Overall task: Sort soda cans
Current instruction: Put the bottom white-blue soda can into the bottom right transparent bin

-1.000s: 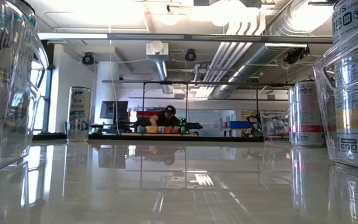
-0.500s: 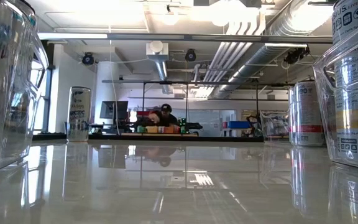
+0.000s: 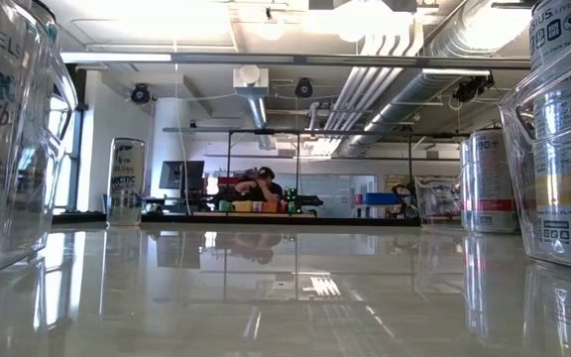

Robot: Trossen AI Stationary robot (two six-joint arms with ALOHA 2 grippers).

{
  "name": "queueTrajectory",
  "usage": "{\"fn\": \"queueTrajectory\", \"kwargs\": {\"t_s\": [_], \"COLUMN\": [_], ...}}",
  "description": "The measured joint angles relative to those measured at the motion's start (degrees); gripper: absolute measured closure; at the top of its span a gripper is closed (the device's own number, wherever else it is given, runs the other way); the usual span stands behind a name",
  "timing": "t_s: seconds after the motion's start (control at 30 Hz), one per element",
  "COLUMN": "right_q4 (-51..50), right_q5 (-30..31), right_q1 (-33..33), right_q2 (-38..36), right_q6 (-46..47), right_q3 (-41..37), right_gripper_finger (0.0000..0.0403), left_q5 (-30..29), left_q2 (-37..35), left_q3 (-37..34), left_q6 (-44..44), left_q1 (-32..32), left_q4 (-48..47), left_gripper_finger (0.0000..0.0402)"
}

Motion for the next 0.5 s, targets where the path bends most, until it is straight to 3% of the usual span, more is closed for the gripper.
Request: {"fn": "queueTrajectory", "kwargs": {"t_s": [0.13, 0.3, 0.5], "right_q4": [-0.02, -0.03, -0.35], "right_q5": [-0.01, 0.00, 0.00], "right_q1": [0.00, 0.00, 0.00], "right_q2": [0.00, 0.00, 0.00], "right_q6": [0.00, -0.02, -0.02], "right_q3": [0.00, 0.00, 0.00], "right_gripper_finger": [0.0085, 0.0085, 0.0085], "left_q5": [1.90, 12.02, 18.93], "left_q2": [-2.94, -9.52, -14.74], "left_q3": [3.78, 4.49, 2.42], "left_q6": [7.13, 10.74, 16.25], "left_q1": [0.00, 0.30, 1.42], "left_q4": [-0.54, -0.83, -0.45], "left_gripper_finger": [0.0110, 0.0110, 0.0113]}}
